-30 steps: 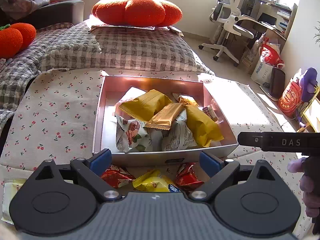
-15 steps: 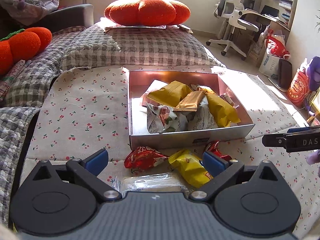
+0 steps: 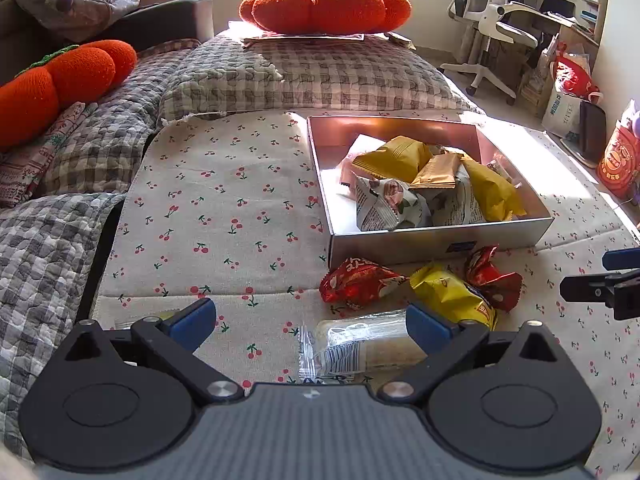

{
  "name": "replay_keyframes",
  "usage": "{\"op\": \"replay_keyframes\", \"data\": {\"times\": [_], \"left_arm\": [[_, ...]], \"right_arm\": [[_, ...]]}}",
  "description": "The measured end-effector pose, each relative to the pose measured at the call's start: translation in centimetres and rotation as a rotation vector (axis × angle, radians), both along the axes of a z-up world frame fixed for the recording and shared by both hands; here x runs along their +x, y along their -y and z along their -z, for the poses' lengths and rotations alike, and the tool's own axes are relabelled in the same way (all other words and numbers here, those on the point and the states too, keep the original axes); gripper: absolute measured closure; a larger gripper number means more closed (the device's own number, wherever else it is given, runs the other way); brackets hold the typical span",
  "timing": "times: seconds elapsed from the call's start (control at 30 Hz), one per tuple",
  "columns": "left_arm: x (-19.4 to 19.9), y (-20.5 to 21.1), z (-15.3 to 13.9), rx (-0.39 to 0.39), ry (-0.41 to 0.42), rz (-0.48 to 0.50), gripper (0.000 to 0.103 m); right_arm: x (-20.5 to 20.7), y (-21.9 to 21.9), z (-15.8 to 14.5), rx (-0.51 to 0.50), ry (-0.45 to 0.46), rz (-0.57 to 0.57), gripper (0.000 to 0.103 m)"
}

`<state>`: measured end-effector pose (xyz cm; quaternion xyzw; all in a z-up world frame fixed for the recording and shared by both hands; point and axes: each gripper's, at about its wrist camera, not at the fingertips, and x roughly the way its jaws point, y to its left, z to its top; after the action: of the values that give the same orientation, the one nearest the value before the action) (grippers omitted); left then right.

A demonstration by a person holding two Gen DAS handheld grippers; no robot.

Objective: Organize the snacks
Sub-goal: 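Grasp the blue truffle chocolate with the left tool while the right tool grasps a red candy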

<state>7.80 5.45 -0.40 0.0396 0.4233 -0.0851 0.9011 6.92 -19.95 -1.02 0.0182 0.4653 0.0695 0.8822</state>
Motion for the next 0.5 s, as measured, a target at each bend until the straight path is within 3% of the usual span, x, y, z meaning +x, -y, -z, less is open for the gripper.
{"op": "replay_keyframes", "data": {"times": [0.23,0.37,0.5], "left_arm": [[-0.1,-0.7,1.6,0.008,-0.119,0.043,0.003],[0.0,-0.6,2.5,0.005,-0.193,0.065,0.018],[0.1,-0.4,3.1,0.008,-0.234,0.075,0.026]], "right_arm": [[0.1,-1.5,1.0,-0.013,-0.021,-0.031,0.006],[0.4,-2.2,1.7,-0.016,-0.039,-0.034,0.011],[0.9,-2.8,2.2,-0.019,-0.047,-0.027,0.018]]}}
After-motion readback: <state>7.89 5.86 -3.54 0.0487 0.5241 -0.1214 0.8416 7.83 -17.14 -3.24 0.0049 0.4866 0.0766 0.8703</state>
